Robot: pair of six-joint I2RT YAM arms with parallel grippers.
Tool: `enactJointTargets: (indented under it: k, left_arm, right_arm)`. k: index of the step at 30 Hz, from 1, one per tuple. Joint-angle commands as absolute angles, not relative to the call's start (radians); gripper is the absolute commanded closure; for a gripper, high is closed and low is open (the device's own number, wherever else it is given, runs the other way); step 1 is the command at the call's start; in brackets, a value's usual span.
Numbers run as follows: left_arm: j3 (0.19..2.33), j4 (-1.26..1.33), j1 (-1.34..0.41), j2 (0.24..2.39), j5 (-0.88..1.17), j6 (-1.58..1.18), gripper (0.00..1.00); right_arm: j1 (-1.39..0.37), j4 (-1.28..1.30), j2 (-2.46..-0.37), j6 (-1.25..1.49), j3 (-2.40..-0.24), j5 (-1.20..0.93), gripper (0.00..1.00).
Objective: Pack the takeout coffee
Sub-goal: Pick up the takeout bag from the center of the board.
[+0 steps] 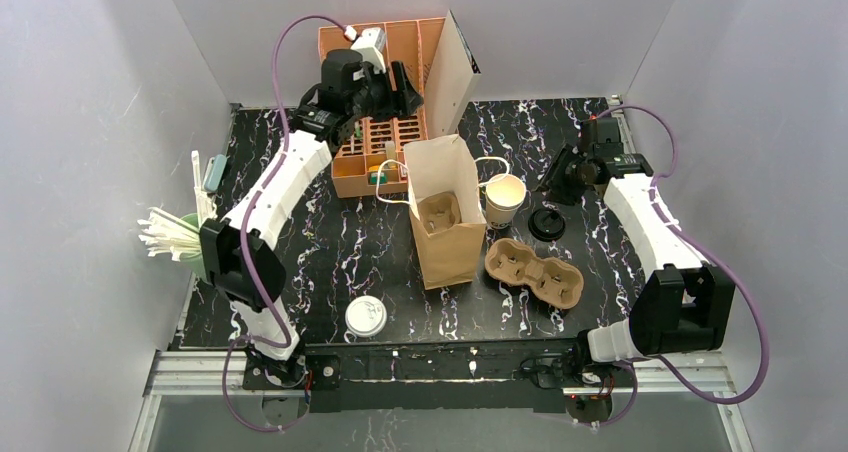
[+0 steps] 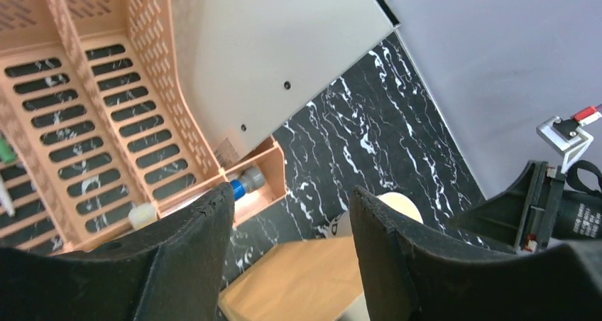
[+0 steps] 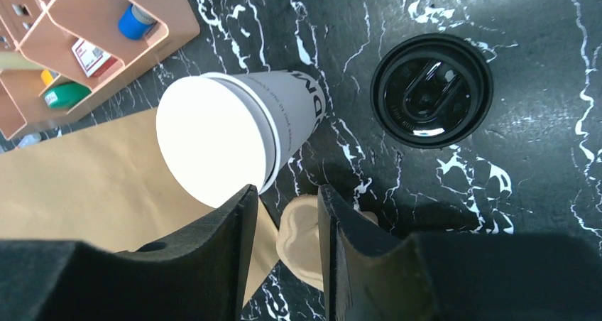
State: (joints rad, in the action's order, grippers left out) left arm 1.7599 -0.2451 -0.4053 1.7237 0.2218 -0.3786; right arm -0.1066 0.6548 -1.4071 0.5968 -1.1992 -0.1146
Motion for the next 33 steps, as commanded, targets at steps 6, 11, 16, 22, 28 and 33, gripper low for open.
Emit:
enactJointTargets:
  k: [6, 11, 16, 22, 28, 33]
  left_arm:
    - [1.802, -0.167, -0.526, 1.805, 0.335, -0.078, 0.32]
    - [1.846, -0.302, -0.560, 1.836, 0.408, 0.045, 0.31]
    - [1.924, -0.485, -0.574, 1.858, 0.318, 0.186, 0.48]
    - [1.893, -0.431, -0.574, 1.788, 0.306, 0.192, 0.22]
    - [1.916, -0.490, -0.574, 1.699, 0.302, 0.213, 0.12]
    - [1.872, -0.517, -0.574, 1.649, 0.394, 0.194, 0.08]
  right_arm:
    - [-0.122, 0.786, -1.408, 0.553, -1.266, -0.188, 0.55]
    - [-0.123, 0.803, -1.415, 0.543, -1.265, -0.179, 0.54]
    - [-0.123, 0.809, -1.438, 0.543, -1.295, -0.181, 0.53]
    - [-0.124, 0.818, -1.455, 0.531, -1.319, -0.165, 0.49]
    - [-0.124, 0.834, -1.487, 0.510, -1.371, -0.159, 0.47]
    - [-0.130, 0.839, -1.502, 0.498, -1.397, -0.159, 0.47]
